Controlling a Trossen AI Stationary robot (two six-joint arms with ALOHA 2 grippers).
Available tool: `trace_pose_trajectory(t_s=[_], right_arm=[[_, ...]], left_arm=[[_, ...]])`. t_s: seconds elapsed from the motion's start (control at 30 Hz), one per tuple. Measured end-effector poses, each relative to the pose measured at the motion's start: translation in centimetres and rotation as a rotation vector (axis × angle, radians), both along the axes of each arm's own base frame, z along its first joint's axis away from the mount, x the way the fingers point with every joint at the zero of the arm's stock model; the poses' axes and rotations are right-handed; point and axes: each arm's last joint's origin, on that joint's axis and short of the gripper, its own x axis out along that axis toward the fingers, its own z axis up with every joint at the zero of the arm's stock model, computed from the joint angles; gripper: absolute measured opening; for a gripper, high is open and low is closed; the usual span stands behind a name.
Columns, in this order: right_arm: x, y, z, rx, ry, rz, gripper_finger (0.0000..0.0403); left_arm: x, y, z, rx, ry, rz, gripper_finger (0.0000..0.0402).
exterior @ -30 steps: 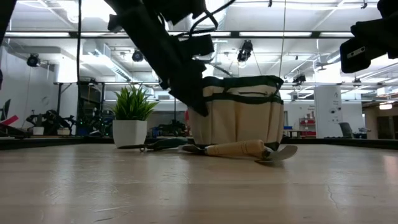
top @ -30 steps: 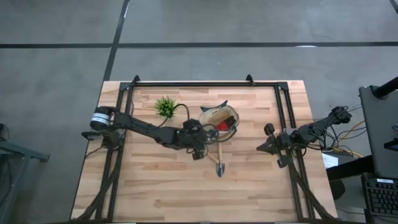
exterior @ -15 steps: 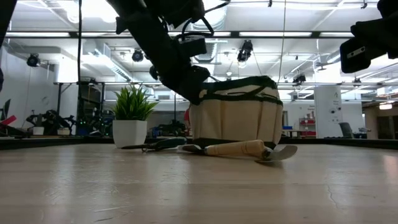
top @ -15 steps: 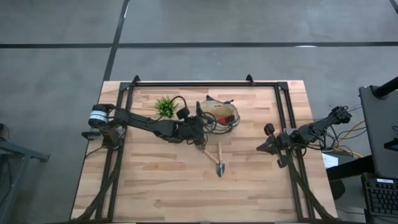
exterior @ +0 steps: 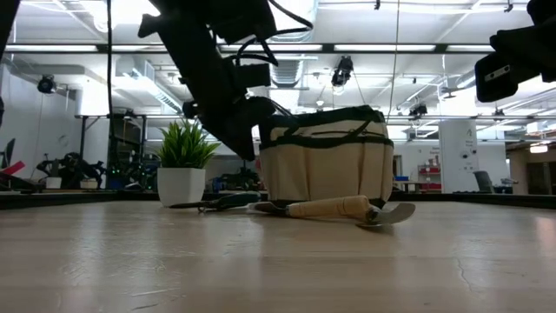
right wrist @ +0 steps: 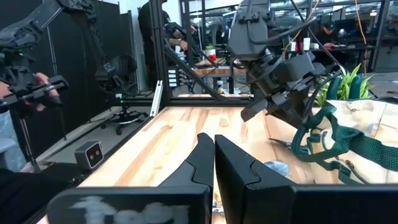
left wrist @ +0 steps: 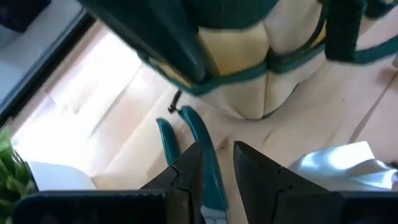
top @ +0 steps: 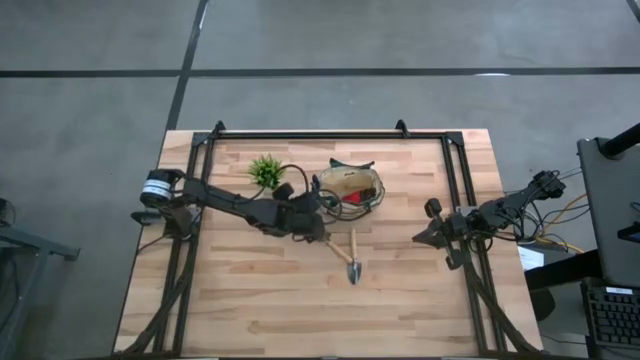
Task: Pick & Place Garden tools in Gardening bag
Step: Put the green shear scissors into the gardening bag
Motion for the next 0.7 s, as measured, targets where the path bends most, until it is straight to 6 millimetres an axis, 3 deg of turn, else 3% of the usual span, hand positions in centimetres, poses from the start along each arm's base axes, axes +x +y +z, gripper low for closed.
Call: trace_pose_trajectory(t_s=[0.2,0.53,0.7], right_arm=[[0.0,0.0,0.0,0.000,-0.001,0.001,0.0008],[0.0,0.0,0.0,0.000,0.000,0.000,0.0008],[0.0,0.0,0.0,0.000,0.000,0.000,0.0008]], left_arm=[[-0.4,0.1,-0.2,-0.007,0.032,0.021,0.0100],[-1.5,0.2,-2.7,-0.015,0.024,0.038,0.0215],[-2.0,0.6,-4.2,-0.012,-0.008,0.029,0.0235]])
